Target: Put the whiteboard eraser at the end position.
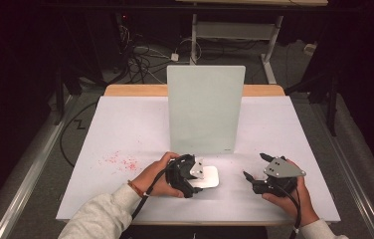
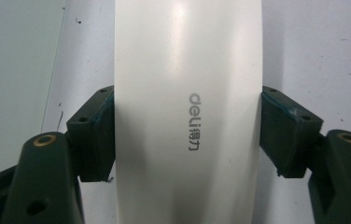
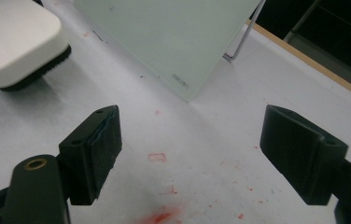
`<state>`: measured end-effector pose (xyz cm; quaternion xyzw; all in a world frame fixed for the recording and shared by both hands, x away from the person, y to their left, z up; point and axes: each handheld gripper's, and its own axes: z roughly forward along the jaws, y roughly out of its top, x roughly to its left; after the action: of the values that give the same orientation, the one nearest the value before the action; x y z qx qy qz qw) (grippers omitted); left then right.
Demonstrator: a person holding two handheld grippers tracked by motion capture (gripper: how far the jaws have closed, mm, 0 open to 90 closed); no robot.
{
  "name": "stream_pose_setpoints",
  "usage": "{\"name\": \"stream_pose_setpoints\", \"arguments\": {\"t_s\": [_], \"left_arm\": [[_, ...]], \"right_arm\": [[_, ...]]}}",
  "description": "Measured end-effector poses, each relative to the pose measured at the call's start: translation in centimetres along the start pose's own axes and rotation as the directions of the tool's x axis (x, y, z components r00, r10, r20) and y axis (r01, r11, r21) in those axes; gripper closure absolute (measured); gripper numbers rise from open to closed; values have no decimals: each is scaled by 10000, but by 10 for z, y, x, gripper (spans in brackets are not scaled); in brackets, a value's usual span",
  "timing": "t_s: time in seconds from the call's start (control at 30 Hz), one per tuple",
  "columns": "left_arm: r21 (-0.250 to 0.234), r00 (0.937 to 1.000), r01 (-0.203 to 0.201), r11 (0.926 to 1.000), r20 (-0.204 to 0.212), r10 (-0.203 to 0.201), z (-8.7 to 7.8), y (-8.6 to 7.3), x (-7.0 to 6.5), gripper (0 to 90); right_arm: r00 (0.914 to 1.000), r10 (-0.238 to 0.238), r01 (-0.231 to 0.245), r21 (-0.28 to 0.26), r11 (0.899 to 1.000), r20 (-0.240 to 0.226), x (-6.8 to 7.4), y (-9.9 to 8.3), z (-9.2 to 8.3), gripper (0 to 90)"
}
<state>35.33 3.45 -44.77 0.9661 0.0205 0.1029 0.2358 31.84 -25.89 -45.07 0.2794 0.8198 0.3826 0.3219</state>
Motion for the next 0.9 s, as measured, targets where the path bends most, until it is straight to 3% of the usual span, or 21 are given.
{"name": "stream_pose_setpoints", "arguments": {"t_s": [0.07,0.17,0.27,0.37,0.47,0.57,0.67,0.77,0.83,0.9], "left_arm": [[51,10000,-31,10000,-43,31,4,1,-1,285],[-445,9999,142,9989,-5,-142,2,2,-1,279],[-830,9996,160,9964,-226,-179,-4,1,-2,236],[-1457,9981,257,9890,-517,-336,-14,-2,-3,203],[-1981,9930,280,9798,-1071,-501,-25,-4,-5,191],[-2491,9813,277,9681,-1777,-738,-37,-9,-5,186],[-2864,9651,330,9576,-2400,-1051,-46,-14,-4,179],[-3168,9469,375,9477,-2917,-1350,-52,-20,-4,179],[-3345,9270,335,9418,-3417,-1543,-57,-25,-3,179],[-3503,9181,393,9358,-3569,-1721,-62,-30,-2,179]], "right_arm": [[10000,59,-59,26,10000,13,0,-1,-1,215],[10000,57,-57,63,10000,22,-1,-2,-1,215],[10000,32,-32,76,10000,5,0,-2,-1,216],[10000,-14,14,76,10000,-9,0,-2,-1,215],[10000,-18,18,37,10000,-21,0,-1,-1,215],[10000,63,-63,2,10000,-12,0,-1,-2,215],[10000,18,-18,-26,10000,-18,0,-1,-2,215],[10000,36,-36,-86,10000,-32,0,0,-3,215],[10000,35,-35,-123,9999,-24,0,0,-4,216],[10000,31,-32,-141,9999,-37,0,0,-5,215]]}}
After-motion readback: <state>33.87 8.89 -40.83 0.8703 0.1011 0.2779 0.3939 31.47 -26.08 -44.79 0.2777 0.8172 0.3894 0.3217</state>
